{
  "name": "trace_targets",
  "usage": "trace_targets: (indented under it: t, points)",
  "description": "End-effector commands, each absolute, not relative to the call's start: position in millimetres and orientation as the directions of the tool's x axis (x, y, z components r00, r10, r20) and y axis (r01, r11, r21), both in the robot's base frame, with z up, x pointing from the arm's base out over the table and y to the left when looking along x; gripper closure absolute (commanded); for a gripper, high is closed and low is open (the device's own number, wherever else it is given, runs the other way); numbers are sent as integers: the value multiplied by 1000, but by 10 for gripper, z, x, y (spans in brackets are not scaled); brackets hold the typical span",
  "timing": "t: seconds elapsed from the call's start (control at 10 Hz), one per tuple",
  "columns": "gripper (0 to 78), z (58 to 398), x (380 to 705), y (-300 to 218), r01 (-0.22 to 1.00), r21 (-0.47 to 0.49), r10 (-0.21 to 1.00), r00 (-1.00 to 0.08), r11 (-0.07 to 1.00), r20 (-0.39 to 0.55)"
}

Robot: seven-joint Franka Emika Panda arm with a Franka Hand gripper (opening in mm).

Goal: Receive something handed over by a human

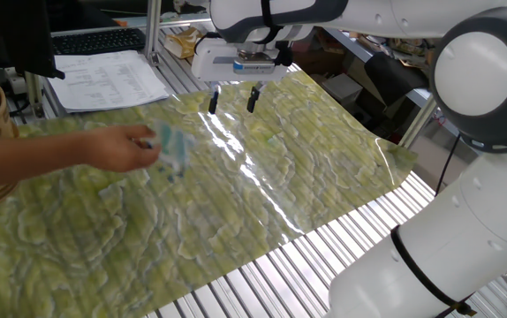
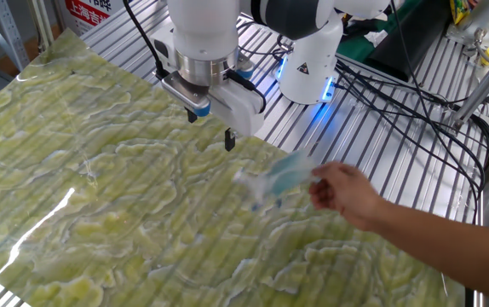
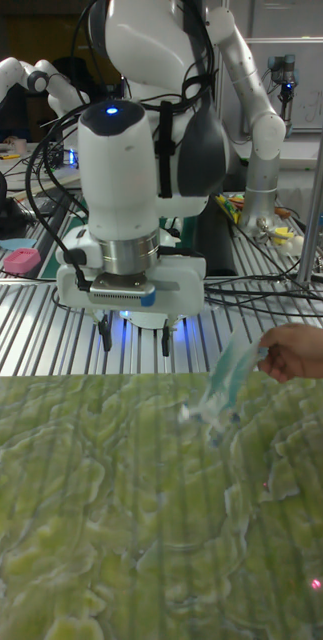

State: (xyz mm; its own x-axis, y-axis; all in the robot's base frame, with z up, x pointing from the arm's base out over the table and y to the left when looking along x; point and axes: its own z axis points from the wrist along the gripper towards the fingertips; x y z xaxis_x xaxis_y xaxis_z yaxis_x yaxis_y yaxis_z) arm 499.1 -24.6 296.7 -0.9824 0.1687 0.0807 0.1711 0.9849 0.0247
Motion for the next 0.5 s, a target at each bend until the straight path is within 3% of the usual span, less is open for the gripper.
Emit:
trace_targets:
  t: [0.1, 0.3, 0.5]
  points:
    - [2, 2585, 3514, -753, 271, 26, 269, -961, 962, 60]
    - [2, 2607, 3589, -750, 380, 112, 375, -925, 918, 59]
    - [2, 2750, 3988, -634, 475, 126, 466, -880, 871, 95]
